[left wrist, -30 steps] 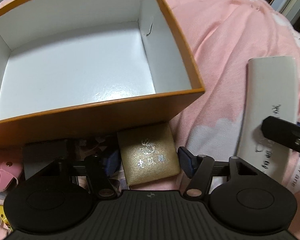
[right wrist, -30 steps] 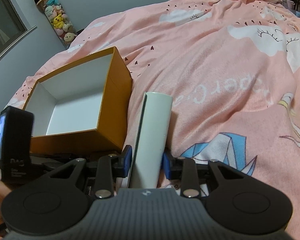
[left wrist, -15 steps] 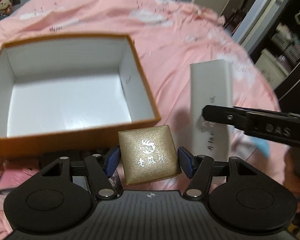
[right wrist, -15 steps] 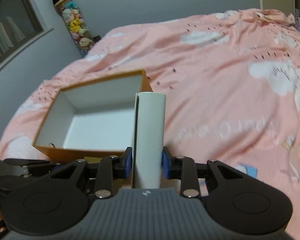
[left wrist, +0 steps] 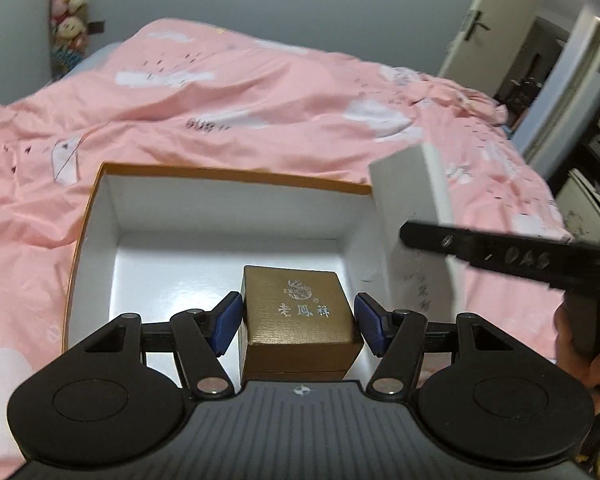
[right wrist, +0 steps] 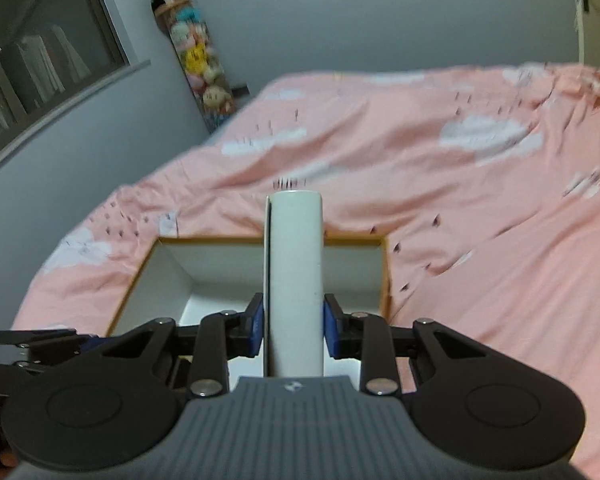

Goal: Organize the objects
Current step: 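Carry the gold box and white box over the shoebox with both grippers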

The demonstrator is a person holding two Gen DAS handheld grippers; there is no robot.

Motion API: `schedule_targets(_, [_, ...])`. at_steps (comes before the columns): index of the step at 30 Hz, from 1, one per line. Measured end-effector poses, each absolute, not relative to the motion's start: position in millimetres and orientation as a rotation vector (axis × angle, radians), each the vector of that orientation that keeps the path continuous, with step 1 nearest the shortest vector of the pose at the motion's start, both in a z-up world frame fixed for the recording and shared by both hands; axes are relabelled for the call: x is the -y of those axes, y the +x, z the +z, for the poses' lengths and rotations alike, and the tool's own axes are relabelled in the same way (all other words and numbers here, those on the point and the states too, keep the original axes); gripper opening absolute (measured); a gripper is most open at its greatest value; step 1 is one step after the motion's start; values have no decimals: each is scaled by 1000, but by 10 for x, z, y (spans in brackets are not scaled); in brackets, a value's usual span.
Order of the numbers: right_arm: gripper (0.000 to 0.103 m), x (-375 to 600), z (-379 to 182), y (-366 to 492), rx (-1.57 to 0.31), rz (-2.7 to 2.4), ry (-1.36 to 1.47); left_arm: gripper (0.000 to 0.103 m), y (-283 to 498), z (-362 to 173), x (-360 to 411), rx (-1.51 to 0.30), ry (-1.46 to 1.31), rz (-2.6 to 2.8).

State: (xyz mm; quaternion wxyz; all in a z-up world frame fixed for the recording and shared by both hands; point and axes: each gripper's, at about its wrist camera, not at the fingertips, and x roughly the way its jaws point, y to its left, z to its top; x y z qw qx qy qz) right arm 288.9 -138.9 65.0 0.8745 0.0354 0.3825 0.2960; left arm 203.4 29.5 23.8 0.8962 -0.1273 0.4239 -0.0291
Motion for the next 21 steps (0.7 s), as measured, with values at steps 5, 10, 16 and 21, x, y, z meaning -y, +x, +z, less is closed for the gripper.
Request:
schedule_targets(5, [31,1057,126,3101,-929,595,10,71,2095,14,-471,-923,-308,-35])
schedule_targets(10, [31,927,-188,3165,-997,565,-52,71,2226,-162,-563,-958,-329,-24])
schedule_targets(16, [31,840,-186,3213,-1050,556,-81,70,2342,-332,-603,-996,-353,-37])
schedule_targets(21, [31,729,-314,3260,-1092,544,-133,70,2397,-439,-671,-1019,-351,-29])
